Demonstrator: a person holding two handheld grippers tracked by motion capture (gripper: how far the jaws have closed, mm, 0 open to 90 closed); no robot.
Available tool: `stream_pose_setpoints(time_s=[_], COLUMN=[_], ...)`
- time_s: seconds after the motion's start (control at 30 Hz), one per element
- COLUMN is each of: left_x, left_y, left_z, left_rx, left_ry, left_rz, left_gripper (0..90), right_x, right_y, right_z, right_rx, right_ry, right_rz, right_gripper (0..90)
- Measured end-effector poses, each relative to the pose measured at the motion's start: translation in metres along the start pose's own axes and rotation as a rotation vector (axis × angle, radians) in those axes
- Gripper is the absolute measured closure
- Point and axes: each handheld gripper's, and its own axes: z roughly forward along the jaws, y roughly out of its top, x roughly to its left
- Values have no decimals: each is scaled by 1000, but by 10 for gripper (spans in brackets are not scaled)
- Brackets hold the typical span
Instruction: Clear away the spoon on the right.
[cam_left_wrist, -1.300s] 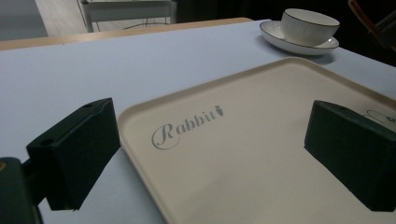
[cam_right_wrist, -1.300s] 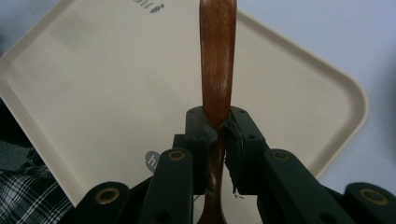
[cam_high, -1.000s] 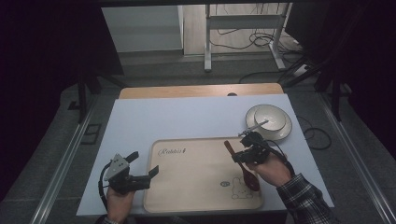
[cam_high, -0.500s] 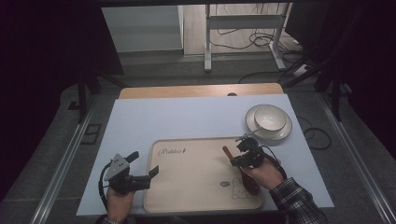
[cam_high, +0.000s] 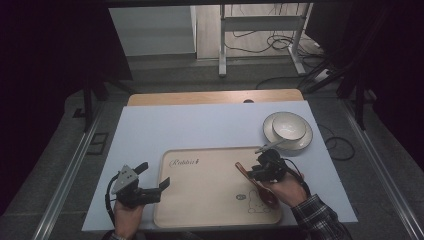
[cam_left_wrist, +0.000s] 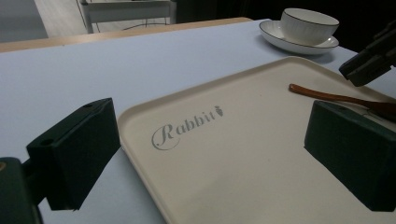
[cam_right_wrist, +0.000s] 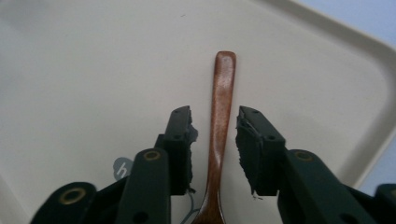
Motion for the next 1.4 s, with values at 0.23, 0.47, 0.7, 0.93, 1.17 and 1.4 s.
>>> stream_pose_setpoints(time_s=[0.23, 0.47, 0.7, 0.93, 1.17, 1.4], left_x=[1, 0, -1, -2, -2, -2], left_y=[0, 0, 0, -1, -1, -2], left_z=[-1, 0, 0, 2, 2, 2], left_rx=[2, 12, 18, 30, 26, 27], left_ry=[5, 10, 10, 11, 12, 10], left_rz=[1, 8, 12, 30, 24, 23], left_gripper=[30, 30, 30, 33, 33, 33], right_x=[7, 9, 8, 11, 6, -5], right_y=[-10, -20, -25, -27, -29, -29], right_z=[1, 9, 11, 20, 23, 21], right_rx=[-28, -64, -77, -44, -35, -48], right_ry=[10, 4, 8, -4, -21, -24], right_rz=[-84, -84, -101, -122, -108, -69], right_gripper=[862, 898, 898, 898, 898, 898])
